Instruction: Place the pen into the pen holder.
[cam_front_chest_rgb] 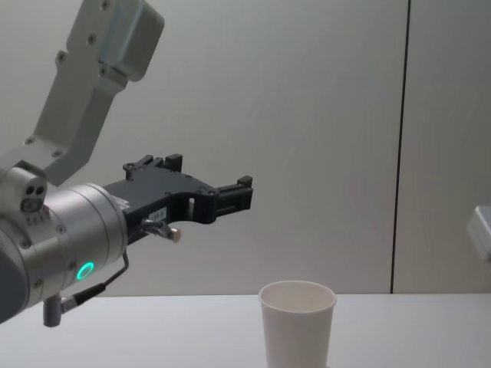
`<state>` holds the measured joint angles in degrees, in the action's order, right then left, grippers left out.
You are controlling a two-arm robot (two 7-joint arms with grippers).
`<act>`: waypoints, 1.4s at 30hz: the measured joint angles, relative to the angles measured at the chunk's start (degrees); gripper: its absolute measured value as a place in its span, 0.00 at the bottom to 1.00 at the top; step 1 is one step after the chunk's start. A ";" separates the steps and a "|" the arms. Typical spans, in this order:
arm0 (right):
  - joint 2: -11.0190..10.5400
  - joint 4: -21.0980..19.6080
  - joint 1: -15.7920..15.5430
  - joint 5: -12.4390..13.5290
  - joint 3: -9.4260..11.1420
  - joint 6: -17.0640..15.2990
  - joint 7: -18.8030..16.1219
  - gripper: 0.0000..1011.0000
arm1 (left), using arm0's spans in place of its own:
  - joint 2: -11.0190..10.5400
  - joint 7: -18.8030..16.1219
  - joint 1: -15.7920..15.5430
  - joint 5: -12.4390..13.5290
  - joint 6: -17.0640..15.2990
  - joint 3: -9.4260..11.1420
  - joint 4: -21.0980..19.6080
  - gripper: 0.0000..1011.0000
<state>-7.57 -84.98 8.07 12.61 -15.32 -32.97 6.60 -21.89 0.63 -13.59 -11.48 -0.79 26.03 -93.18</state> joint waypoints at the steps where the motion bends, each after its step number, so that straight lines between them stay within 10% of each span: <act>1: 0.11 0.34 0.14 -0.01 0.04 -0.07 -0.01 0.99 | 0.00 0.00 0.00 0.00 0.00 0.00 0.00 0.99; 21: 1.24 4.91 1.75 -0.50 0.27 -0.15 -1.73 0.91 | 0.00 0.00 0.00 0.00 0.00 0.00 0.00 0.99; 42: 1.45 6.11 1.80 -1.30 0.44 1.12 -3.98 0.27 | 0.00 0.00 0.00 0.00 0.00 0.00 0.00 0.99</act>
<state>-6.12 -78.87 9.87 11.31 -14.88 -31.85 2.62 -21.89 0.62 -13.59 -11.48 -0.79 26.03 -93.17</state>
